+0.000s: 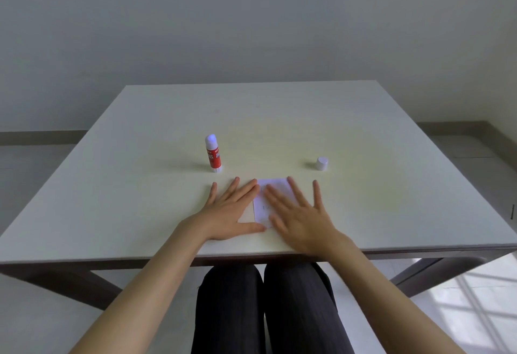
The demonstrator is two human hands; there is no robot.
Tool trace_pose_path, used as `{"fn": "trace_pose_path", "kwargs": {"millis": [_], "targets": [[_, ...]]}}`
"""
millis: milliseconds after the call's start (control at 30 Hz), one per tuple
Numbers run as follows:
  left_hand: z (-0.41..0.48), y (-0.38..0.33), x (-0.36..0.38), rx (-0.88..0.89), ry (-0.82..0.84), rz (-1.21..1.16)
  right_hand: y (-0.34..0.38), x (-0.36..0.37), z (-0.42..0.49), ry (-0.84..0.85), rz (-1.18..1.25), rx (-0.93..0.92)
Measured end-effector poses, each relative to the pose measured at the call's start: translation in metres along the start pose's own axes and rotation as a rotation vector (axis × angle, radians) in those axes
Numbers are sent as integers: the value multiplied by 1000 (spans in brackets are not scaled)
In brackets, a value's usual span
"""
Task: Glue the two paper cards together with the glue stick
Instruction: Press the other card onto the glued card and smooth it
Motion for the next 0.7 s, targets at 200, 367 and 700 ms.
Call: {"fn": "trace_pose_path", "kwargs": {"millis": [200,367,700], "targets": [[-1,0,0,3,10,-17,23,4,-5,-15,18,-35],[-1,1,1,1,15,-14,-4,2,-4,3,14,21],[-2,0,1,1,11,-27,4,7,-13,34,30,-26]]}}
Point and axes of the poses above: each hand's wrist, its own z-axis towards the middle knuckle, its own x-axis out of the palm, y = z × x, the point moved 10 cm from there along z, towards the middle knuckle, and after that the axes turned 7 degrees about z, right-handed, at the moved point
